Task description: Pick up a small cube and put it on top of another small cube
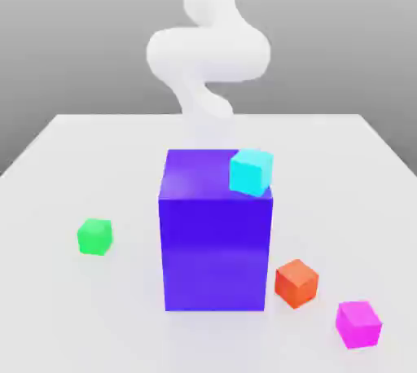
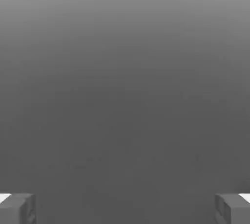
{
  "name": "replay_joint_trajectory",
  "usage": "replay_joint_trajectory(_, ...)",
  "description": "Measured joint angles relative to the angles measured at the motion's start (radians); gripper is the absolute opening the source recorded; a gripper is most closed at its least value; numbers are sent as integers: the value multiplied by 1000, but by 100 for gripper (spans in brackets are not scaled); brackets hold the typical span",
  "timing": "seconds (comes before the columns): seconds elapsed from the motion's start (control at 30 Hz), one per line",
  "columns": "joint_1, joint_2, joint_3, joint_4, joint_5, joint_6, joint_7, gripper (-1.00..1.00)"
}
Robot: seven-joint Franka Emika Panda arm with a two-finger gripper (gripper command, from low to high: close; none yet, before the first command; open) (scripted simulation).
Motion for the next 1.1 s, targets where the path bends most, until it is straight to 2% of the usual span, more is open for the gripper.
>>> replay_joint_trajectory(0.33,-32,367,181,-47,-110,131,193,0)
replay_joint_trajectory(0.57,-3,623,260,-79,-203,219,338,0)
replay_joint_trajectory(0.73,55,801,281,-102,-243,286,422,0)
replay_joint_trajectory(0.9,101,968,309,-129,-232,359,470,0)
replay_joint_trajectory(1.07,190,1149,213,-97,-330,486,555,0)
replay_joint_trajectory(1.1,205,1171,196,-91,-343,503,565,-100)
